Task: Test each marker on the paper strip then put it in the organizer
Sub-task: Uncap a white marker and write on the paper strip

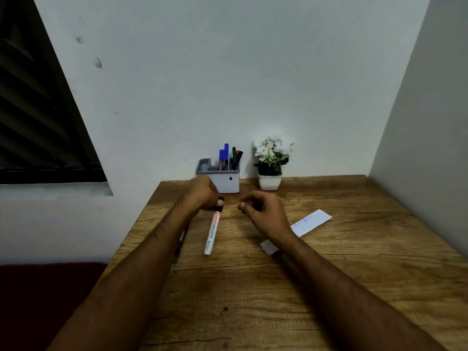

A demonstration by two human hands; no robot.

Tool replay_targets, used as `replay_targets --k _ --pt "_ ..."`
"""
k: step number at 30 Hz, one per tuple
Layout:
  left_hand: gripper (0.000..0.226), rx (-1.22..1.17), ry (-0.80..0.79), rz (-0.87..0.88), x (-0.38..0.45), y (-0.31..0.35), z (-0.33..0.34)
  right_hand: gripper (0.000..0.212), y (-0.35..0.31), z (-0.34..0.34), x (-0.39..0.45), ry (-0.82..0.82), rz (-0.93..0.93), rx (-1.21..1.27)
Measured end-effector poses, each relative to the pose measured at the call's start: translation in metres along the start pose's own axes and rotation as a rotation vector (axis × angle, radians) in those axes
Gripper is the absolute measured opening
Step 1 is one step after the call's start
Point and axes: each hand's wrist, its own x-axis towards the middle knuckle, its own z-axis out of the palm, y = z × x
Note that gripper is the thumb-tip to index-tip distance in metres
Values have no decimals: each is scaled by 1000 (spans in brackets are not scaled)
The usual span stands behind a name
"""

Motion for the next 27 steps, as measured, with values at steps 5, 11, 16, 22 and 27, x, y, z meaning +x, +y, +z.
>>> replay_targets --k 5,11,16,22,27 --pt "11 -594 -78 -36 -8 24 4 22 -5 -1 -1 -42 27 101" --pt "19 -882 -105 -66 -12 44 27 14 2 -13 -1 -12 142 168" --pt "17 -1006 -115 -98 -12 51 50 17 13 -24 -3 32 187 81" --pt "20 -1174 8 -193 -7 63 72 24 15 -27 1 -28 227 19" --pt "27 -1378 -27 -291 -2 71 74 37 -1 -38 6 -55 283 82"
